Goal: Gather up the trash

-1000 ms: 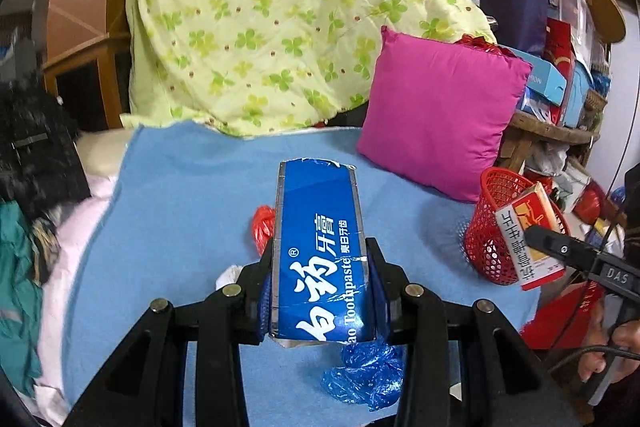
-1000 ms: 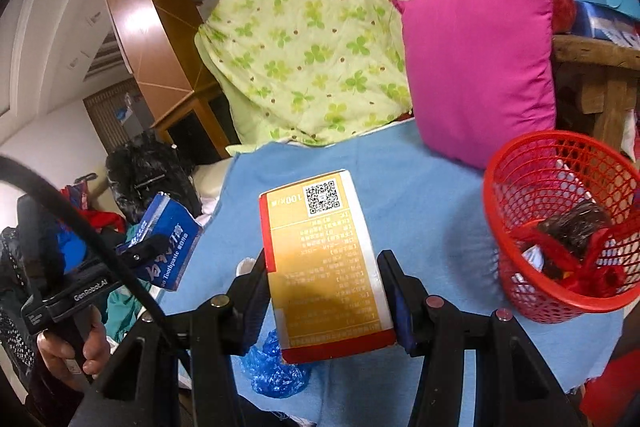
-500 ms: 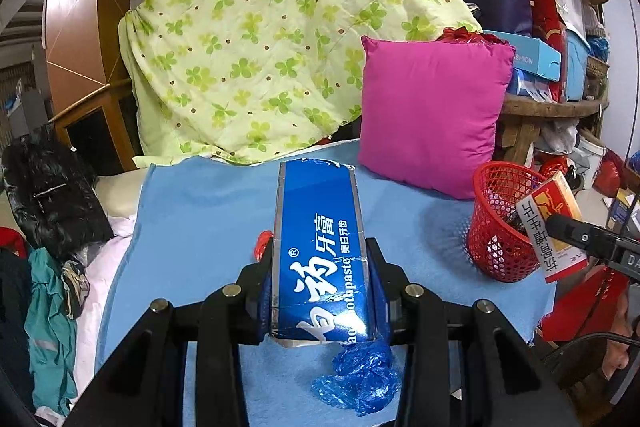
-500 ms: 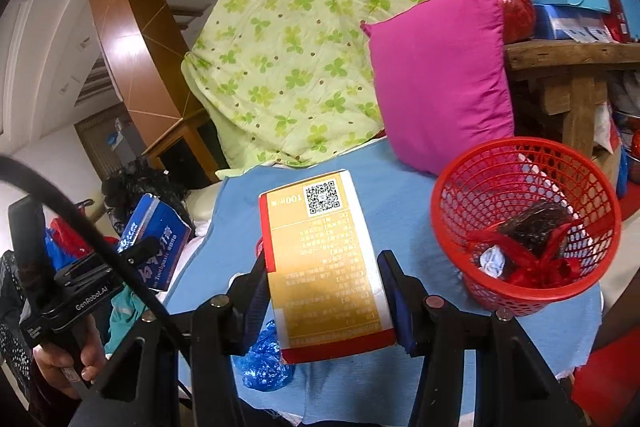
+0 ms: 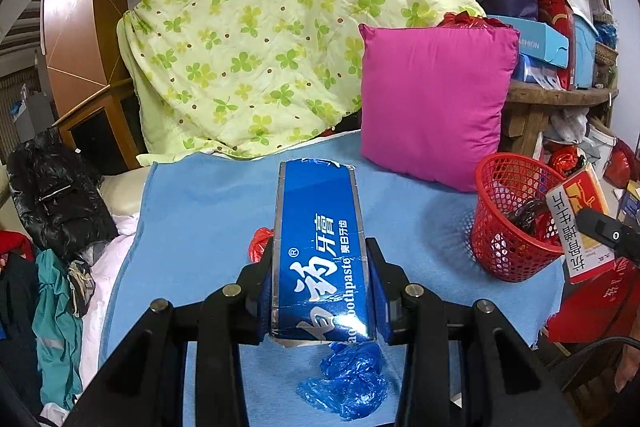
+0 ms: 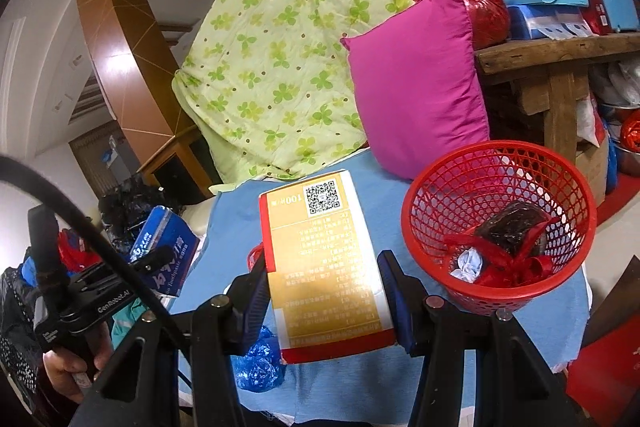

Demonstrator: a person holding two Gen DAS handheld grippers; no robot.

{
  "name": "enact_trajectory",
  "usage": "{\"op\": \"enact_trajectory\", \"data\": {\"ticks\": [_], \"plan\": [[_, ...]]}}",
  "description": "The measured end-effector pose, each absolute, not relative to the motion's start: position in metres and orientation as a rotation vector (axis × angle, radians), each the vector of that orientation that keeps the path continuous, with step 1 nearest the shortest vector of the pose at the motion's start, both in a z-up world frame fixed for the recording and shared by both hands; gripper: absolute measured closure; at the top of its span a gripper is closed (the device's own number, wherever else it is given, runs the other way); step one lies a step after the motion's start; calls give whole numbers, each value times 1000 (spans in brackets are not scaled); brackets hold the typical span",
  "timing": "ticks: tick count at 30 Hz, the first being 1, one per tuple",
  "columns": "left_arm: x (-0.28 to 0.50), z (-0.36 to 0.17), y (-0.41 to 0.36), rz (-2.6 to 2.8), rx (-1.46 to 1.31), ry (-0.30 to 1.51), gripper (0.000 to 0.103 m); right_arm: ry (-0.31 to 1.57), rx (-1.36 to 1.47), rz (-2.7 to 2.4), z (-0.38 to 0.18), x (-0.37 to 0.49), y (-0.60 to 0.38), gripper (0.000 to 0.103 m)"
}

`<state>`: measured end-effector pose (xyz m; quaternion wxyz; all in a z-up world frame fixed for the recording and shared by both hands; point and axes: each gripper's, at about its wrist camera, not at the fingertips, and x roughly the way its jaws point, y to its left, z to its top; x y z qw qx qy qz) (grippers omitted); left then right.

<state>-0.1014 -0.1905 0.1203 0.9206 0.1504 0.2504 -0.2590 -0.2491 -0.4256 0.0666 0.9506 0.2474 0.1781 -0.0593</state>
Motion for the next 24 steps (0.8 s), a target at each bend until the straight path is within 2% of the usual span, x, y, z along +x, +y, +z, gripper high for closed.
{"op": "enact_trajectory", "data": {"ticks": [24], "plan": [[-113,121,-234,-554,381,491,61,326,552,-159,64,-270,-455,48]]}}
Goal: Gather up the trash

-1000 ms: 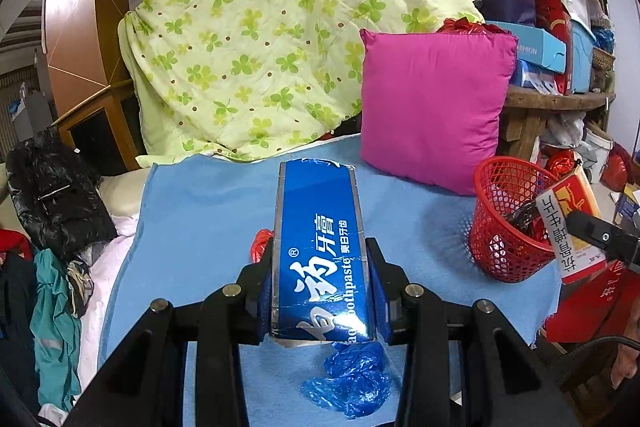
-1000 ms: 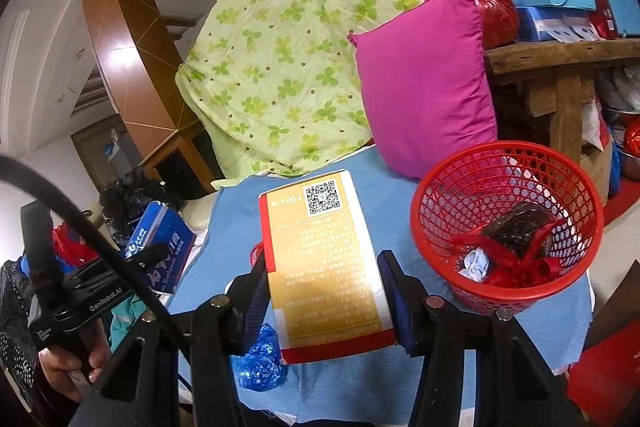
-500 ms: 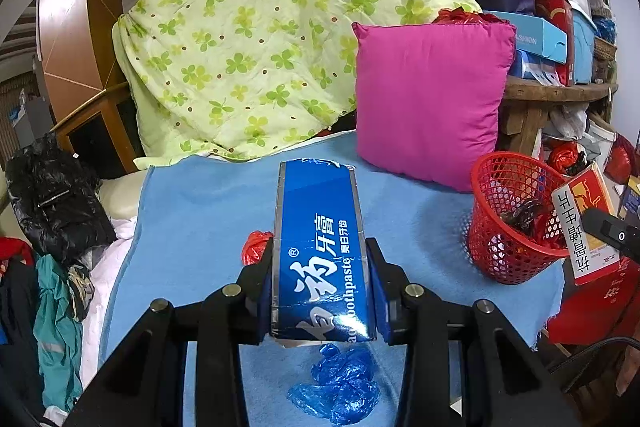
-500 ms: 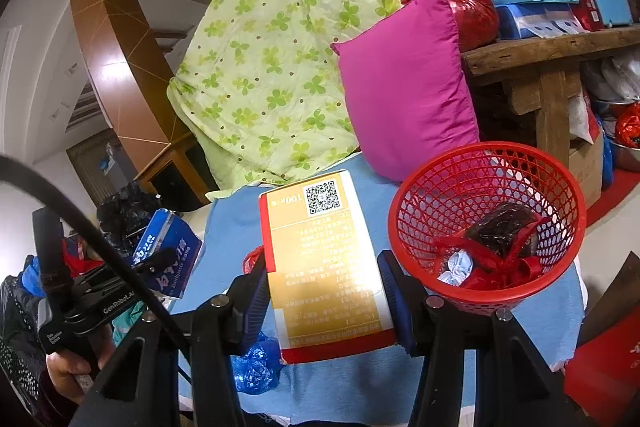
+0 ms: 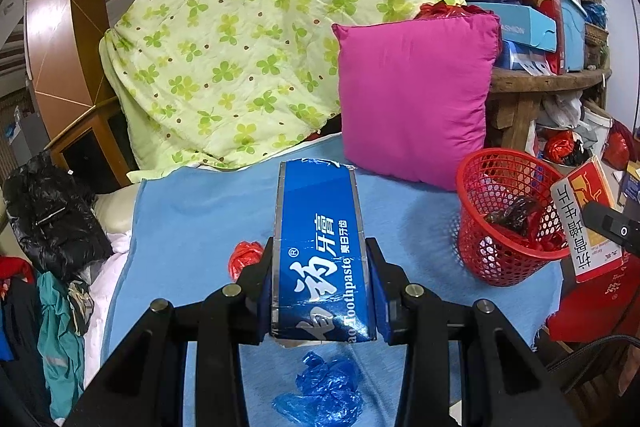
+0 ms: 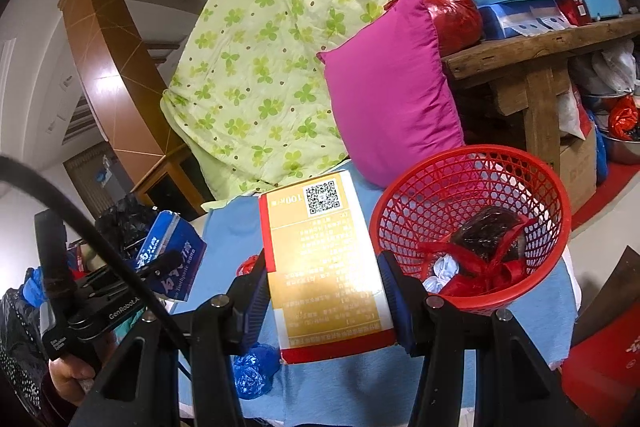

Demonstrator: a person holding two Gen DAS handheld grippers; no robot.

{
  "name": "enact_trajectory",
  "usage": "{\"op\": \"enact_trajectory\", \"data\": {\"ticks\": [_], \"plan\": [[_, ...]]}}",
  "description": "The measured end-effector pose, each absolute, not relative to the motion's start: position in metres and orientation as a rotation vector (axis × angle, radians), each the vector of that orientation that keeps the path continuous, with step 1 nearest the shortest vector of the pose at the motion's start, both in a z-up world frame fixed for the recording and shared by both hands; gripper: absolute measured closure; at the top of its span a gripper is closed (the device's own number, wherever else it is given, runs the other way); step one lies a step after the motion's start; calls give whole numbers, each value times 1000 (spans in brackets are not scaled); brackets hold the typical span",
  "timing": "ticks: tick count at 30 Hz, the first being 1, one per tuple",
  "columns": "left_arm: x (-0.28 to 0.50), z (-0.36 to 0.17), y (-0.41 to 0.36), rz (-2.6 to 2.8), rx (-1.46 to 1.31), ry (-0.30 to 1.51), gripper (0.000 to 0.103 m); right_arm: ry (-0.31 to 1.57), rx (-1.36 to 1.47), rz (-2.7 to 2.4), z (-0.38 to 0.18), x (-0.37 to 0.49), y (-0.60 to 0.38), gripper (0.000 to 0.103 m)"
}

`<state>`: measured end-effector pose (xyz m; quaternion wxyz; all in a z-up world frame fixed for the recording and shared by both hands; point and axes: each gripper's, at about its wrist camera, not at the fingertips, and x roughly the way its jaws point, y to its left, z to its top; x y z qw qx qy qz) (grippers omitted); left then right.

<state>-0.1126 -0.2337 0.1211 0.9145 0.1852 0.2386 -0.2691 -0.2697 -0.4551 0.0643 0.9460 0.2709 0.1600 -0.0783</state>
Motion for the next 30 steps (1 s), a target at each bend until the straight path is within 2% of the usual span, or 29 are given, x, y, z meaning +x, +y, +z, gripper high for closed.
{"op": "enact_trajectory", "data": {"ticks": [30], "plan": [[-138,128,-296,-642,450,463,61,284,594,-201,62,-296,-491,48]]}}
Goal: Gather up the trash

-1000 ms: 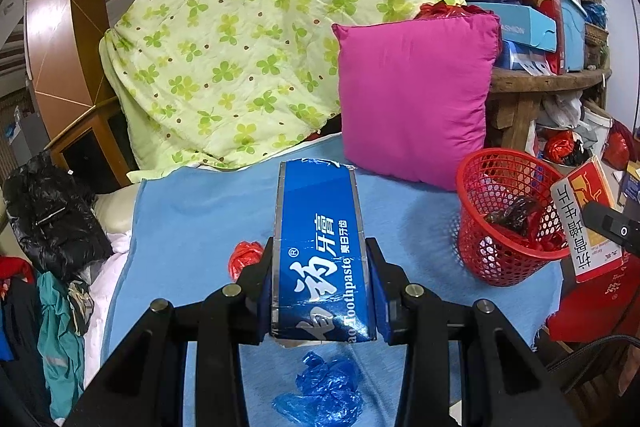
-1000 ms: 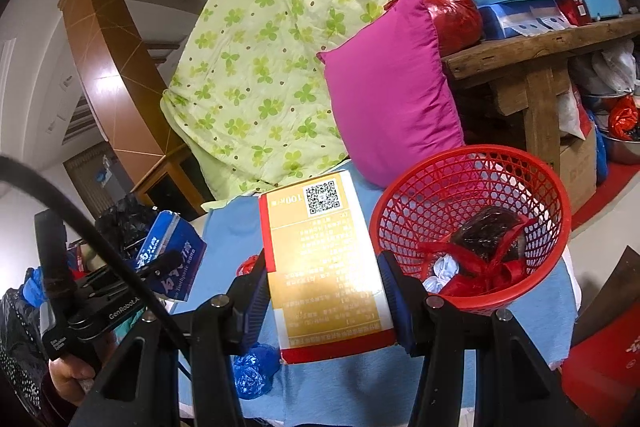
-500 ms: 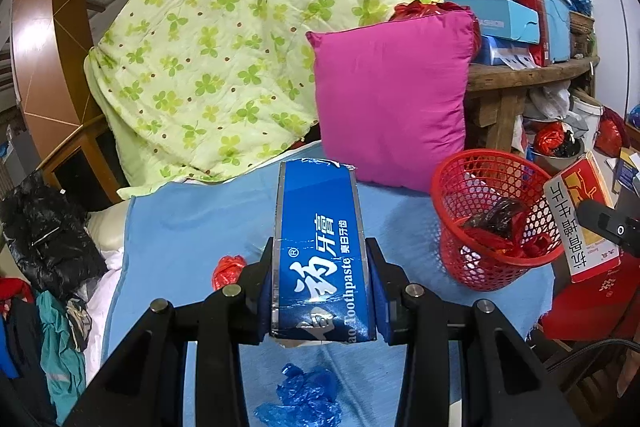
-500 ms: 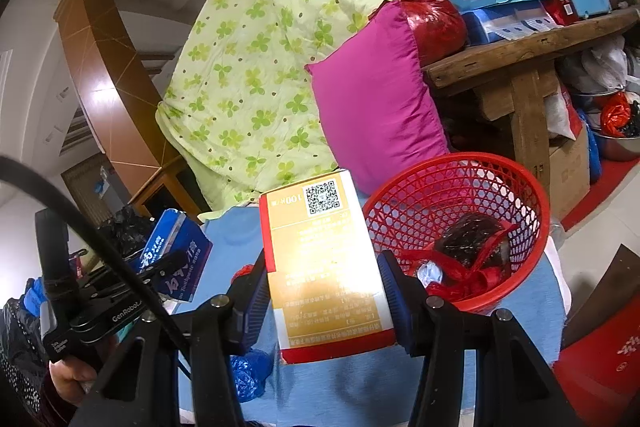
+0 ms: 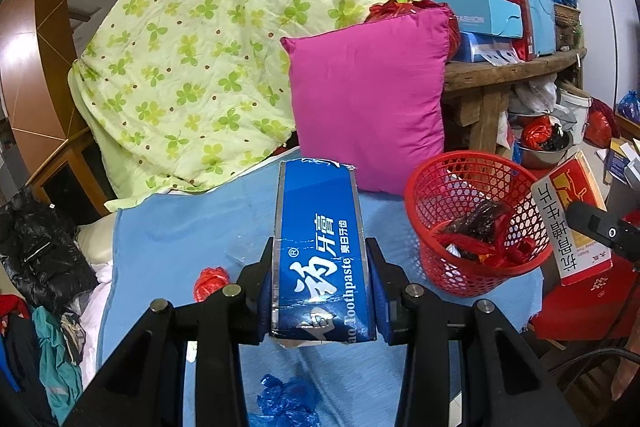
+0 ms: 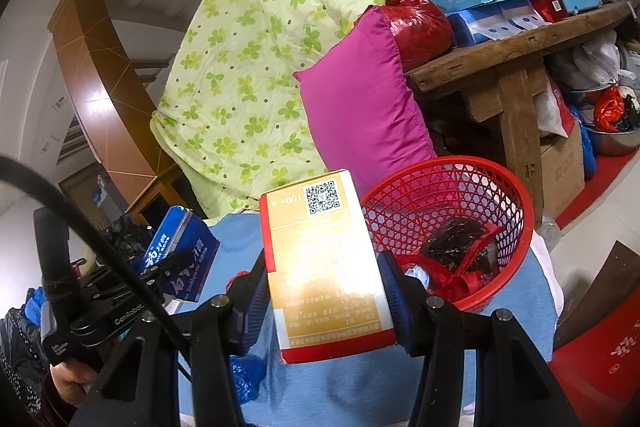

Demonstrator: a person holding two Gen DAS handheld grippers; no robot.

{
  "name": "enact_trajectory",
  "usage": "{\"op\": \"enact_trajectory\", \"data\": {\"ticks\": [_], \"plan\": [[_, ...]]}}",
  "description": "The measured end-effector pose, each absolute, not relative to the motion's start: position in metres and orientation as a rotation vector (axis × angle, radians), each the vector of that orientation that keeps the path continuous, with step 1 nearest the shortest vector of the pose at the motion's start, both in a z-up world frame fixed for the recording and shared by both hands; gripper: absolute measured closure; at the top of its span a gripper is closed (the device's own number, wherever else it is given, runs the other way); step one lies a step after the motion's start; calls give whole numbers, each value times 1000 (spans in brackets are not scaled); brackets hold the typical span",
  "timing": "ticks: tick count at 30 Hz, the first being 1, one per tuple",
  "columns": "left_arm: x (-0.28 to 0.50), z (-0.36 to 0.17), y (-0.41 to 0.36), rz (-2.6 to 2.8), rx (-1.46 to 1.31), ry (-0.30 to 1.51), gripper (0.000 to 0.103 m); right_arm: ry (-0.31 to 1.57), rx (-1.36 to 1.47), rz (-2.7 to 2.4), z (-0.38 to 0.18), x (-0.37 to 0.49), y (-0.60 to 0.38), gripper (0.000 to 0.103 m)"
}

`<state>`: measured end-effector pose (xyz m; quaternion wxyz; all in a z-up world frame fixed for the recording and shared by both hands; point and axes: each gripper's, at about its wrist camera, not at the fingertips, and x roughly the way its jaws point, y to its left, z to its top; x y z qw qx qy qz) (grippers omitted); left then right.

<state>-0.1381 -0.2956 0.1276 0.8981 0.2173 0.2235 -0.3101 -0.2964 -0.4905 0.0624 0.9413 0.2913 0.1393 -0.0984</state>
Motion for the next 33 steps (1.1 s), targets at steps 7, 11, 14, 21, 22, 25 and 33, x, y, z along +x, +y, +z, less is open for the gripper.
{"op": "enact_trajectory", "data": {"ticks": [7,11,14,21,22,25,33], "plan": [[-141,126,-310,-657,470,459,61,278,597,-203,64,-297,-499,48],[-142,124,-322,-669,478,466,61,277,599,-203,64,-297,-506,48],[-142,122,-330,-677,482,472,61,279,600,-207,64,-297,-512,48],[-139,117,-354,-717,469,502,61,291,597,-224,65,-297,-529,48],[-138,116,-358,-728,464,510,61,293,598,-229,64,-298,-533,48],[-133,111,-372,-795,431,551,61,298,604,-243,62,-297,-542,48],[-119,87,-410,-968,356,695,60,332,645,-295,47,-289,-567,47]]}}
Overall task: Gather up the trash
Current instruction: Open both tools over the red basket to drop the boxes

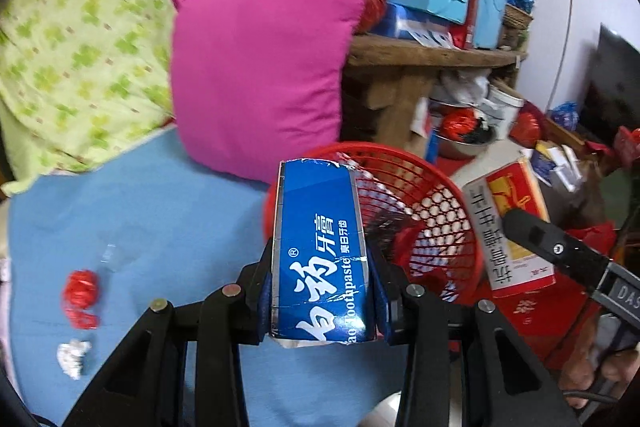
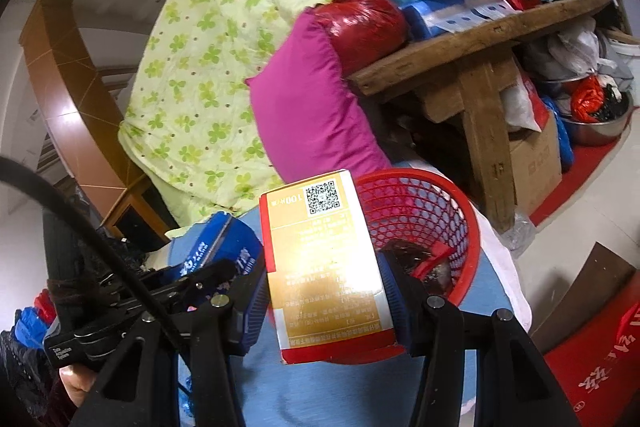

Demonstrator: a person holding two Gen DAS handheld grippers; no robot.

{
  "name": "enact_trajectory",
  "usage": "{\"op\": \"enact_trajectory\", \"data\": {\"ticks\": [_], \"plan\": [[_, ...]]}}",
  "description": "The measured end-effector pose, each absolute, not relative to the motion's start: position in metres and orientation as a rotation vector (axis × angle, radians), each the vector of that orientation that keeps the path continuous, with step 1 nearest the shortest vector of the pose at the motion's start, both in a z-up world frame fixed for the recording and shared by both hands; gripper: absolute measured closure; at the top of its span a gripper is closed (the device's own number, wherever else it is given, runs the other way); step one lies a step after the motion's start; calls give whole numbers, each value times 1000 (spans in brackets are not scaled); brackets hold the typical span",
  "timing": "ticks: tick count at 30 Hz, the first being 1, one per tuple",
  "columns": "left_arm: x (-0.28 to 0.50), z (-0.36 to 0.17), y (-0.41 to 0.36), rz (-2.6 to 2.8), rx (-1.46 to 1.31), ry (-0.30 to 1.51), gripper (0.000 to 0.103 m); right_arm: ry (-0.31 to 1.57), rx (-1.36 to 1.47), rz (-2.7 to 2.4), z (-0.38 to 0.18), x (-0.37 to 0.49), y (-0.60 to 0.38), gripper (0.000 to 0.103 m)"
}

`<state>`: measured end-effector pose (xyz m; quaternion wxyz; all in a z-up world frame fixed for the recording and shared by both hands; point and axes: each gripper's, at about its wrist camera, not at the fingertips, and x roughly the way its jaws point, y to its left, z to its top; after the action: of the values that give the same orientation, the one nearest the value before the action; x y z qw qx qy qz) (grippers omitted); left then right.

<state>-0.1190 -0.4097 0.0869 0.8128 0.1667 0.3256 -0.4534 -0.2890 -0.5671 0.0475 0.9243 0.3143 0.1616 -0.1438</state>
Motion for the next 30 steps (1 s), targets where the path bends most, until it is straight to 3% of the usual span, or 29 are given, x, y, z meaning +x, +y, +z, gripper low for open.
{"op": "enact_trajectory", "data": {"ticks": [5,9,14,30], "plan": [[-108,73,-424,-1032,307,750,60,344,678,-319,36,-281,-580,46],[-101,67,-425,-1031,290,767,47,368,706,-329,26,-270,-584,46],[-92,63,-406,-1008,271,767,46,370,699,-324,25,-266,-577,46],[-86,54,-221,-716,250,718,46,329,593,-216,74,-259,-496,46]]}}
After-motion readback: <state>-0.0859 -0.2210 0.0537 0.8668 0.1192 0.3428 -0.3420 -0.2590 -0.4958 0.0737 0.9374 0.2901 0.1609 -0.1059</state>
